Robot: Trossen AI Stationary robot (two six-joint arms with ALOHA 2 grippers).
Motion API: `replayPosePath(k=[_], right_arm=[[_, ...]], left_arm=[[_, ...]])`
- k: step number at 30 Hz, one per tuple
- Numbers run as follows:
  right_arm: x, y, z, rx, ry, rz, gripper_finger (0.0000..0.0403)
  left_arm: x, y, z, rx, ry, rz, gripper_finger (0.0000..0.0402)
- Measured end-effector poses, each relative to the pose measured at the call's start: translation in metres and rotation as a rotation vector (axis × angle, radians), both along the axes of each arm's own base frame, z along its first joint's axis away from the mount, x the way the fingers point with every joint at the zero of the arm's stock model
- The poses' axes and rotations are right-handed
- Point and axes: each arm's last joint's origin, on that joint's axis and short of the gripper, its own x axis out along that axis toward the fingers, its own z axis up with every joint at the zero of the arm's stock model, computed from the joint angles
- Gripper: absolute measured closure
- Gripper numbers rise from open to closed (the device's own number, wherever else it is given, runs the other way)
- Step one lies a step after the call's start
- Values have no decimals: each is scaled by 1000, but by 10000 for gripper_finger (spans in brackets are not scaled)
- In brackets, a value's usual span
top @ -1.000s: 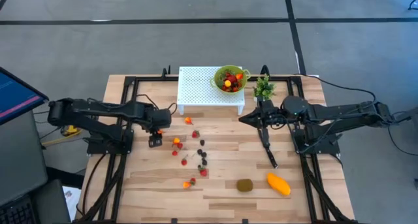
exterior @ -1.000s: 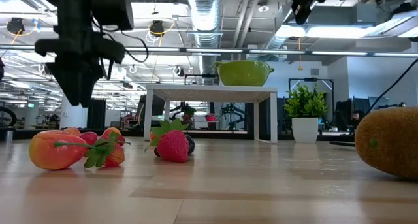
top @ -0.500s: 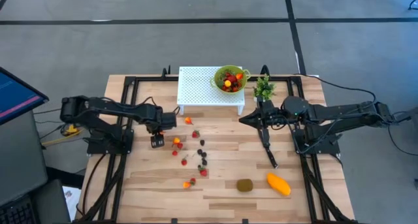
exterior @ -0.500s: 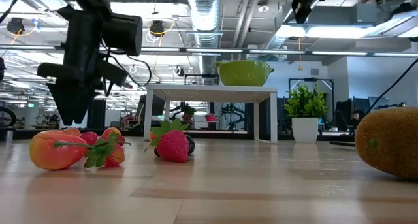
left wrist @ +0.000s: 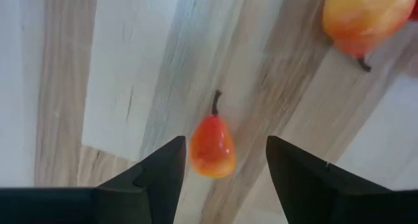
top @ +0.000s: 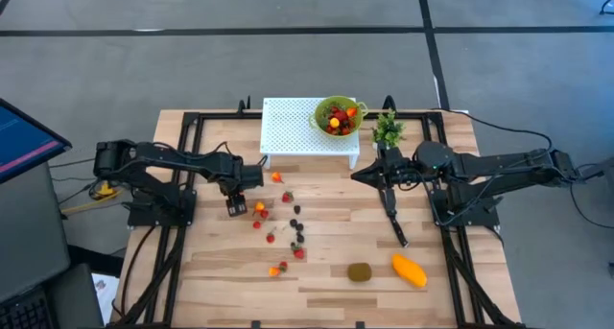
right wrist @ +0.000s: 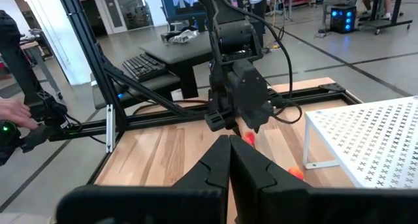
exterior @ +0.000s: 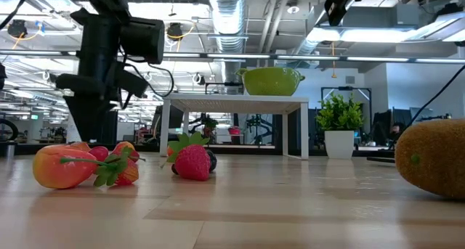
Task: Pick & Place Fruit
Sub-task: Put the yellow pear into the green strainer bowl
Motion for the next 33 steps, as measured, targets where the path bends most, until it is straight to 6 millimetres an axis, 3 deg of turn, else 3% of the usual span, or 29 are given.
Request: replayPosePath(k=[18,28,33], right_arm=[[0,0,0,1,0,0,401],[0,2,0,1,1,10,401],[0,6,-1,1,5,27,401]], left_arm=[[-5,2,-14,44,-10,65,203],[1,3,-40,31,123,84,207],[1,3,-40,33,114,108,219]])
